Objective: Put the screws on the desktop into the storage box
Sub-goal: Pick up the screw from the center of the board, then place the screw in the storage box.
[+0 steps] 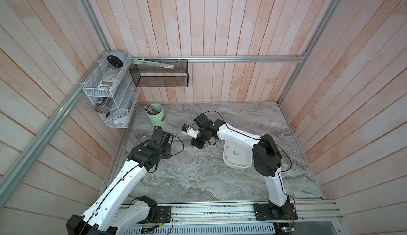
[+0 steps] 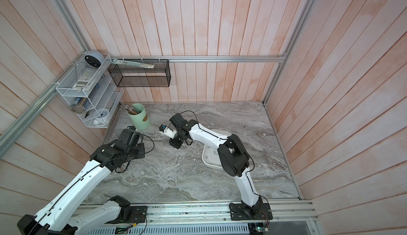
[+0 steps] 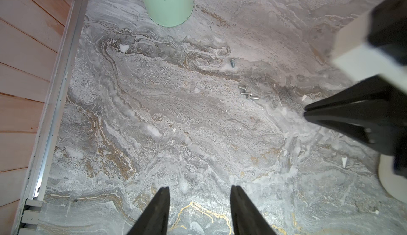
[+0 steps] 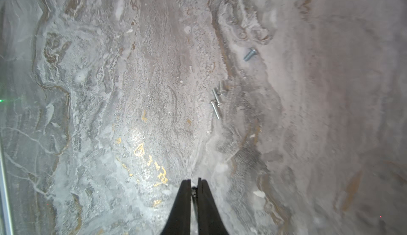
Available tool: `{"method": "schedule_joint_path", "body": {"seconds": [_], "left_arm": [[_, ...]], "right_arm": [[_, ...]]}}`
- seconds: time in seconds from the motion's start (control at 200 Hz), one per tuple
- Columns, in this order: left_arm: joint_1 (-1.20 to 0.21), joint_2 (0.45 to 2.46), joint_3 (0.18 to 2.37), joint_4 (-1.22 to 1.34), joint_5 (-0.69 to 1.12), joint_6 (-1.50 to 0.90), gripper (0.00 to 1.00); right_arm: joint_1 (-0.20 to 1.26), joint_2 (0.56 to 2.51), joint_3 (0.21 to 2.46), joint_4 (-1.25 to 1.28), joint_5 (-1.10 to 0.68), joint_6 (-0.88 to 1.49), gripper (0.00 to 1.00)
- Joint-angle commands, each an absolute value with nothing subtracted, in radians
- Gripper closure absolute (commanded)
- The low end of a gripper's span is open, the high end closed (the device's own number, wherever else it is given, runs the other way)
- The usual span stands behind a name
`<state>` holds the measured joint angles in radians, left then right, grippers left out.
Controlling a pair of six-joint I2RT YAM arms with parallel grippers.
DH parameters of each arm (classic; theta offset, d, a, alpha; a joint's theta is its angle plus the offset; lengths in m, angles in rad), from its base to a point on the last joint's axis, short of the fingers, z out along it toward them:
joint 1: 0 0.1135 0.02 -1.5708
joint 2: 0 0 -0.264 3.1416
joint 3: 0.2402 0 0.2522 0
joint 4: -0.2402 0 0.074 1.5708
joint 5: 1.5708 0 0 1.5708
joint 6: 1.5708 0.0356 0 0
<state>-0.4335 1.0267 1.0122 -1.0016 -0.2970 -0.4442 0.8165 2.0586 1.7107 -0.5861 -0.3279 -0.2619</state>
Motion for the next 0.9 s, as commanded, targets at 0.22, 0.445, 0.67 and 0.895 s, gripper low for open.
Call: {"method": "schedule_joint_path", "body": {"seconds": [0.22, 0.445, 0.67, 0.895], "left_arm": [[-0.428, 1.017, 1.001, -0.983, -0.308, -0.433, 0.50], [-0.428, 1.022, 1.001, -0.982, -0.308, -0.433, 0.50], [-0.428, 1.037, 1.002, -0.983, -0.304, -0.432, 0.50], [-0.429, 1.040, 1.001, -0.986, -0.304, -0.440, 0.50]], "right_arm": [[0.525, 1.610, 1.156, -0.174, -0.412, 0.051, 1.00], [0.337, 1.379, 0.830, 0.031, -0.274, 0.229, 0.99], [0.334, 1.370, 0.800, -0.046, -0.142, 0.182, 0.93], [0.334, 1.417, 0.839, -0.101, -0.142, 0.169, 0.72]]}}
